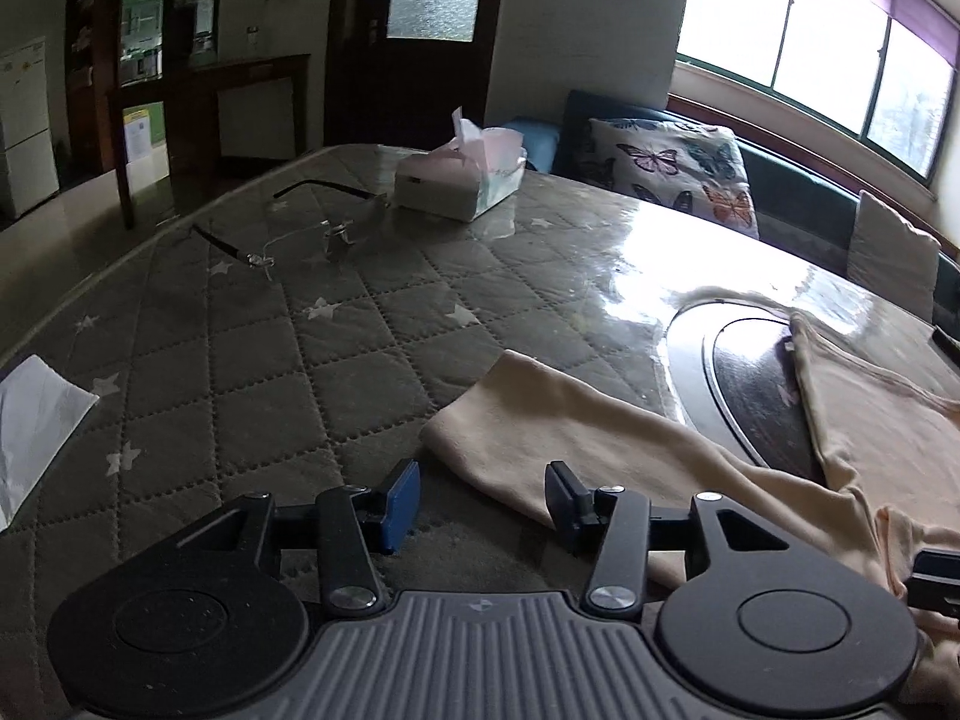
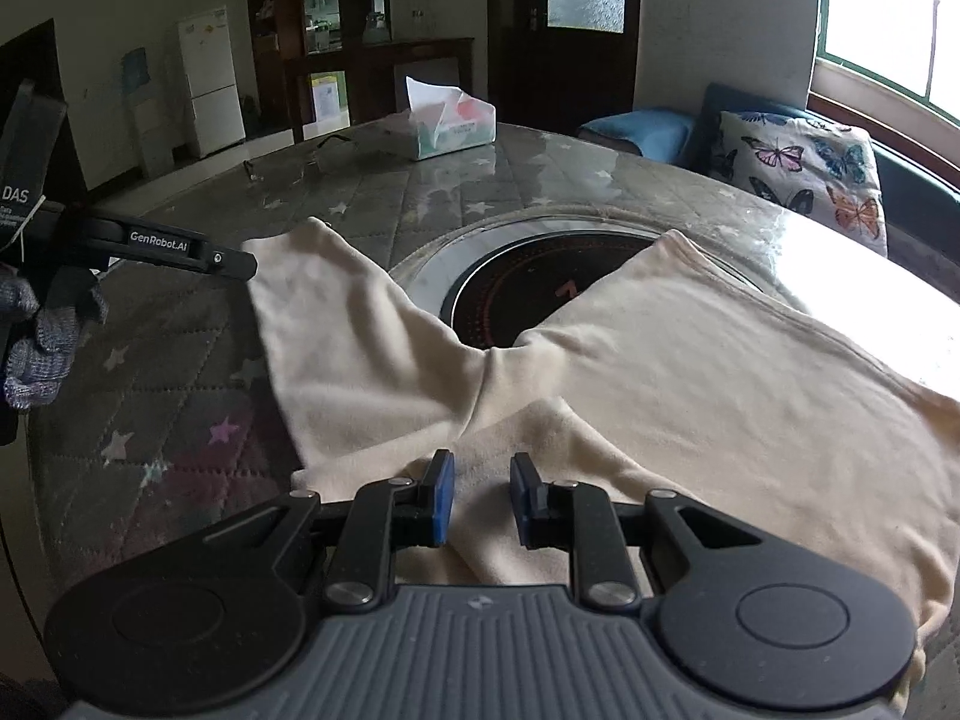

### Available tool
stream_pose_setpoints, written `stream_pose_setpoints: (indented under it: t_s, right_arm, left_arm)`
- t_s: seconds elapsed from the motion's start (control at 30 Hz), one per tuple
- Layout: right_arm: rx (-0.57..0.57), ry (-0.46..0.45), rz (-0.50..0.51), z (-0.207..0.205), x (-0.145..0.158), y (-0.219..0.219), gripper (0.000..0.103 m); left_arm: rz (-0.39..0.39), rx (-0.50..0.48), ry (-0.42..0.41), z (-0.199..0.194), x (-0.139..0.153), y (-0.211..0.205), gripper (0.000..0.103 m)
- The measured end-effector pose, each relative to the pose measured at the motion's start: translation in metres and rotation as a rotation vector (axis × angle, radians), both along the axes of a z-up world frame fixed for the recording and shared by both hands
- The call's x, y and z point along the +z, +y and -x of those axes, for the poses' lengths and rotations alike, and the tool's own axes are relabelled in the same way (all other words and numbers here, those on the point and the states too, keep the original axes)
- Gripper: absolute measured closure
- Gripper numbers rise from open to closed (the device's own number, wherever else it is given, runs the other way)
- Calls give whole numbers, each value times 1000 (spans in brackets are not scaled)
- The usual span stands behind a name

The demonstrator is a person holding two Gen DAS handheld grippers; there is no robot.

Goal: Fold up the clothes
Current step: 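Grasp the other sleeve with the left tool and lift it, then fold the held sleeve across the sweatshirt body with the left tool and release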

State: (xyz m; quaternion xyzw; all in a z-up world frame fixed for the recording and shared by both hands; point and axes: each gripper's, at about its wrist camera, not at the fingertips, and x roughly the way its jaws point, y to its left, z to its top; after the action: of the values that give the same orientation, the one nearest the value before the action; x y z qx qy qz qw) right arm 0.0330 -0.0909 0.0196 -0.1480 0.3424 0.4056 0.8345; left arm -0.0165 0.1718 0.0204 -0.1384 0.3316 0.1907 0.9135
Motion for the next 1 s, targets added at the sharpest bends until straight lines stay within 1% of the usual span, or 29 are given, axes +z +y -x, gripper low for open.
stream_pose_setpoints:
  t_s: [0.1,0.2,0.23,0.27,0.33,0.4,0.47,0.6,0.77,0.87,1.0]
  right_arm:
    - [-8,-9,-9,0,5,-3,83]
    - [-16,-18,-19,0,9,-6,83]
    - [-21,-20,-25,0,10,-8,83]
    - [-24,-21,-30,0,12,-9,83]
    - [-32,-25,-37,1,14,-11,83]
    - [-38,-26,-48,1,16,-14,83]
    - [-49,-29,-61,2,20,-20,83]
    - [-78,-32,-84,3,26,-34,83]
    - [-160,-31,-97,1,28,-63,83]
    - [-206,-16,-108,0,27,-82,83]
    - [-277,-11,-115,1,25,-111,83]
  left_arm:
    - [29,20,-6,-3,-1,5,56]
    - [43,47,-4,-9,-2,11,62]
    - [41,55,-7,-10,-2,12,69]
    - [43,57,-7,-12,-2,13,82]
    - [51,72,-4,-15,-2,15,93]
    - [63,74,-22,-15,5,15,95]
    - [58,45,-65,-14,19,7,97]
    - [31,-65,-155,-15,55,-25,97]
    - [20,-270,-248,-22,90,-89,97]
    - [34,-407,-273,-28,101,-129,97]
    - [50,-584,-274,-35,102,-180,97]
